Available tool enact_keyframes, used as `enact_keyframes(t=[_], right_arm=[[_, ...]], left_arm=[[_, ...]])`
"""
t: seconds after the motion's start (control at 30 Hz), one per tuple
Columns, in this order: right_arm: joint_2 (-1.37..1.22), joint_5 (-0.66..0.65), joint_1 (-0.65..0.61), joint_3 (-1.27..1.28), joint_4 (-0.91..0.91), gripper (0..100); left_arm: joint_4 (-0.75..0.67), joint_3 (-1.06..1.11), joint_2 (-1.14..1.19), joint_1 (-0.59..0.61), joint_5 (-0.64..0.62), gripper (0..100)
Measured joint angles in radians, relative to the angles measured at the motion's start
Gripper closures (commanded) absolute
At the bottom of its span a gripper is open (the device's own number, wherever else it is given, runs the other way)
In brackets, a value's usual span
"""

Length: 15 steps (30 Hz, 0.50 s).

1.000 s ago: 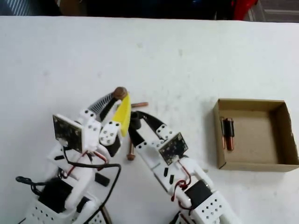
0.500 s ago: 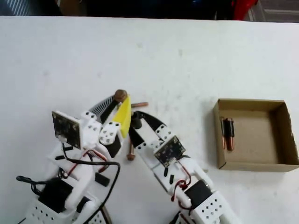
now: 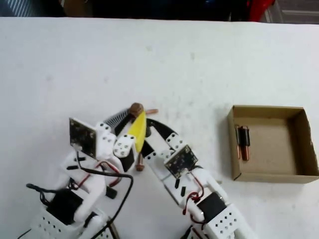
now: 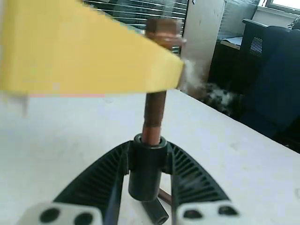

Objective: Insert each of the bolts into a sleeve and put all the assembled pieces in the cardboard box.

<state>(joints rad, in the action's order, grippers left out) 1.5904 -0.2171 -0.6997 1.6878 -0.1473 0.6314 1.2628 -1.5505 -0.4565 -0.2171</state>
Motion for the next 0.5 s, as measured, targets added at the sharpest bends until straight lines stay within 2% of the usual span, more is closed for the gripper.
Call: enact_keyframes(t=[0.4,0.5], right_arm=[[-0.002,0.000,-0.003,0.000,0.000,98.1],[-0.002,0.000,-0.003,0.000,0.000,98.1]], left_arm=[[0.000,0.114,-0.002,-0.014,-0.002,97],[0.000,0.114,-0.002,-0.014,-0.002,92]])
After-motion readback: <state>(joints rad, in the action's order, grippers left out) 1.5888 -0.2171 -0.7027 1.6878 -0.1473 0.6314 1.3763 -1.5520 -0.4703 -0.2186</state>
